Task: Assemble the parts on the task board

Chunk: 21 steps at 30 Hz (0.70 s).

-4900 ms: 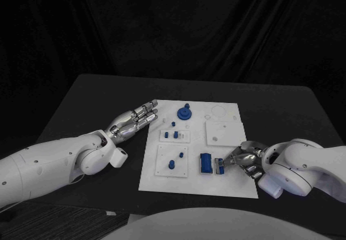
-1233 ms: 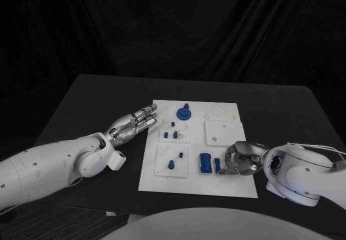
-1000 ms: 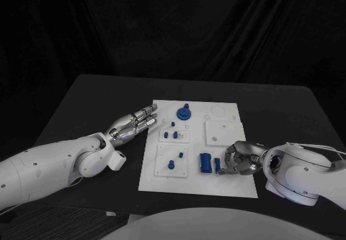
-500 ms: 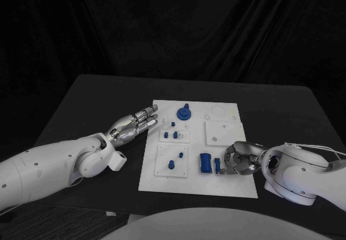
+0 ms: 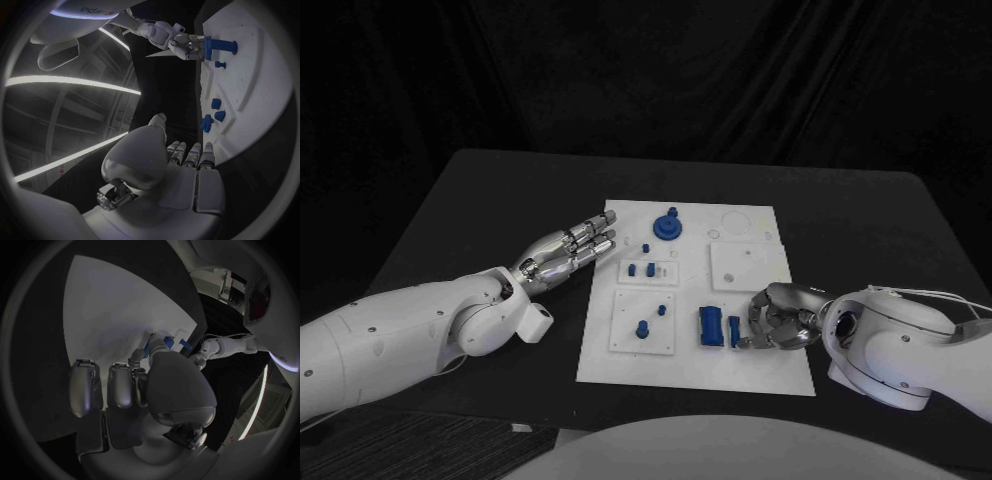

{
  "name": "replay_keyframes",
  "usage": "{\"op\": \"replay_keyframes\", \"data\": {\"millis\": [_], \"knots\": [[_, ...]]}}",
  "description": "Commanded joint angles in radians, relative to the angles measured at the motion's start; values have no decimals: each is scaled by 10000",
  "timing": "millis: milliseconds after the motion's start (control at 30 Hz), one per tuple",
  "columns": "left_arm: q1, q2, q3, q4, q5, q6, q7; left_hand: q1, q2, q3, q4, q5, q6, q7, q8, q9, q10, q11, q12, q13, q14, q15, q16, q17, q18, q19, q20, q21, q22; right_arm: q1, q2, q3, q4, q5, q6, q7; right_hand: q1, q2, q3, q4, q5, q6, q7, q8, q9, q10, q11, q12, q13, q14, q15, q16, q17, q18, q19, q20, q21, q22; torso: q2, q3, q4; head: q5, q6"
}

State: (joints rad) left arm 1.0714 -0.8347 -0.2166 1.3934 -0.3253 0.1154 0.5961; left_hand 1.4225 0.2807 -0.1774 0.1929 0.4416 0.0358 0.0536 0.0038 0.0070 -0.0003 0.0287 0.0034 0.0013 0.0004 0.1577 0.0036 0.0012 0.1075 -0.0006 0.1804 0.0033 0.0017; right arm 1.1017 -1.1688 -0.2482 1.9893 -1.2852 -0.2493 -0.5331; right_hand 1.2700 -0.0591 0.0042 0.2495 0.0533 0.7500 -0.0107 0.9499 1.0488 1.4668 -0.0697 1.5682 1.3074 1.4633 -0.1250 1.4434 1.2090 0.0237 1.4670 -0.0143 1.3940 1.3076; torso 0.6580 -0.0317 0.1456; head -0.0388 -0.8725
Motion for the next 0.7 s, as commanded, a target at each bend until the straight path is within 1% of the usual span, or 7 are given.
{"op": "replay_keyframes", "data": {"millis": [33, 200, 333, 467, 567, 600, 700], "knots": [[-19, -1, 8, 31, 7, 94, 173, 78, 25, 13, -70, 59, 10, 79, 47, 15, 3, 109, -34, -13, -4, 52, -36, -12, -136, 16, 51, -25, -10, -30, -56, -1, 23, -75, -315, 83, -66, -25, -153, 51, -44, -38, 4, -11, 24, 1040, -75, 26, 2634, 494, -72, -61, 8, 198, 355, -49, -36, 2051, -12, -2, -4, 4, -2], [-22, -90, 10, 97, 7, -17, 320, 49, 18, 54, -147, 76, 149, 33, 81, 45, 3, 150, -34, -13, -4, 30, -36, -12, -127, 50, 43, 1, 13, -24, -270, 1, 111, -48, -1143, 702, -590, -113, -444, 412, -43, 138, -30, -38, 53, 1040, -98, 26, 2634, 514, -86, -27, 98, 186, 379, -57, 15, 2069, -83, -11, -11, -24, -2], [-22, -177, 11, 166, 7, -226, 471, 4, 3, 65, -187, 78, 279, -35, 115, 71, 3, 192, -34, -13, -4, 9, -36, -12, -108, 68, 42, 15, 24, 50, -499, 3, 83, 270, -2174, 1617, -1707, -37, -688, 451, -40, 333, -85, -135, 32, 1040, -144, 26, 2634, 509, -121, -35, 84, 183, 384, -86, 28, 2075, -213, -35, -30, -84, -2], [-9, -308, 13, 313, 7, -671, 711, -92, -39, 36, -215, 84, 424, 36, 154, 93, 3, 184, -34, -13, -4, -220, -36, -12, 2, 65, -58, 12, 21, 223, -684, 4, -98, 1086, -3760, 3104, -4719, 1453, -1714, 467, 1036, 560, -43, -762, -368, 1040, -71, 26, 2634, 362, -79, -420, -586, 339, 82, -27, -724, 1841, -315, -53, -39, -108, -2], [32, -444, 15, 462, 7, -1027, 945, -180, -70, -38, -130, 125, 622, 71, 204, 120, 3, 176, -34, -13, -4, -500, -36, -12, 155, 52, -182, 3, 13, 350, -759, 4, -276, 1880, -5110, 4451, -4992, 1925, -2095, 419, 595, 632, 28, -1162, -651, 911, -22, -126, 2450, 217, -24, -823, -1288, 424, -93, 24, -1183, 1701, -376, -56, -78, -48, -2], [46, -478, 15, 501, 7, -1116, 1012, -189, -76, -54, -110, 144, 669, 74, 215, 125, 3, 164, -34, -13, -4, -549, -36, -12, 187, 50, -206, 1, 11, 375, -773, 4, -327, 2096, -5466, 4838, -5044, 2155, -2410, 416, 504, 762, 102, -1656, -1110, 720, 62, -373, 2166, 142, 51, -1119, -1680, 498, -236, 75, -1591, 1571, -393, -54, -94, -15, -2], [88, -533, 16, 591, 7, -1375, 1225, -178, -104, -116, -33, 289, 850, 54, 254, 146, 3, 123, -34, -13, -4, -783, -36, -12, 301, 26, -332, -17, -3, 430, -825, 4, -514, 2821, -6278, 6160, -5069, 2520, -2833, 418, 215, 938, 187, -2069, -1550, 470, 106, -731, 1772, 62, 114, -1500, -2147, 562, -352, 140, -2018, 1434, -443, -42, -134, 89, -2]]}}
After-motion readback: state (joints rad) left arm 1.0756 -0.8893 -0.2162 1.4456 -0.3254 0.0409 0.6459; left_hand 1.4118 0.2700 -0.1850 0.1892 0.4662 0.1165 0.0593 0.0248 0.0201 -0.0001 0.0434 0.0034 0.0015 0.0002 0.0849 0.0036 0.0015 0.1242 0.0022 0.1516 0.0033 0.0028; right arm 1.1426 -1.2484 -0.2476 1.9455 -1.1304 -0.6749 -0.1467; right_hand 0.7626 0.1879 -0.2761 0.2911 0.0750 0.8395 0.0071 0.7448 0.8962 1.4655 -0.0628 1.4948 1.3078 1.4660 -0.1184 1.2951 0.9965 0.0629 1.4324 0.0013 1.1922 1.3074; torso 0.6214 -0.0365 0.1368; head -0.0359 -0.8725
